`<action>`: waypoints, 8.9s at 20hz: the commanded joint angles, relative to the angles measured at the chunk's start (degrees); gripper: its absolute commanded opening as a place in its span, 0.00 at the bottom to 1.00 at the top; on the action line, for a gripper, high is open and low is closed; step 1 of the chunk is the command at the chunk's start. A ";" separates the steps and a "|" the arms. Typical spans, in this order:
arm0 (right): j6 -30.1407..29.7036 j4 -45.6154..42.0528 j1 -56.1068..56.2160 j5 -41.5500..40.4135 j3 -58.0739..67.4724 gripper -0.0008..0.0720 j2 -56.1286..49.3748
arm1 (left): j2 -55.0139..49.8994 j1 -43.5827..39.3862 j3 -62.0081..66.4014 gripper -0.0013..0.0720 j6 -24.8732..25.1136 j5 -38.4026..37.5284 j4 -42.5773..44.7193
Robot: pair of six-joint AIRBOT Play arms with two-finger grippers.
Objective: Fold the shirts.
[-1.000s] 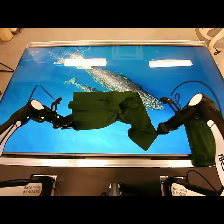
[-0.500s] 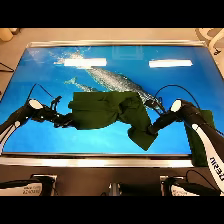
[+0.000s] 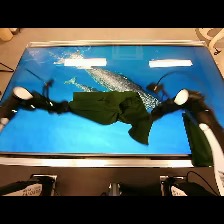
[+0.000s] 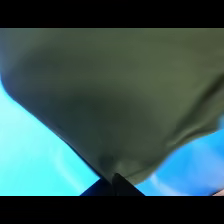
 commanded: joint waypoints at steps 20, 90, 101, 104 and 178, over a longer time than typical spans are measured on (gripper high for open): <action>12.02 -20.63 0.11 -7.69 43.19 0.04 26.51 | 25.70 0.61 44.04 0.05 -9.92 2.25 18.18; -0.15 9.86 -17.86 18.47 18.45 0.04 -30.21 | 13.88 8.15 -33.70 0.05 -5.22 3.08 3.54; -3.93 6.34 -17.86 -11.98 54.80 0.04 17.90 | 31.30 8.96 46.62 0.05 -5.49 24.52 11.72; -5.68 1.38 -17.86 -11.26 54.80 0.04 28.87 | 32.76 8.96 55.98 0.05 -5.51 21.75 11.56; 13.92 -9.33 -6.54 26.53 31.61 0.04 -31.85 | -30.53 6.23 31.36 0.05 -8.09 -22.43 19.67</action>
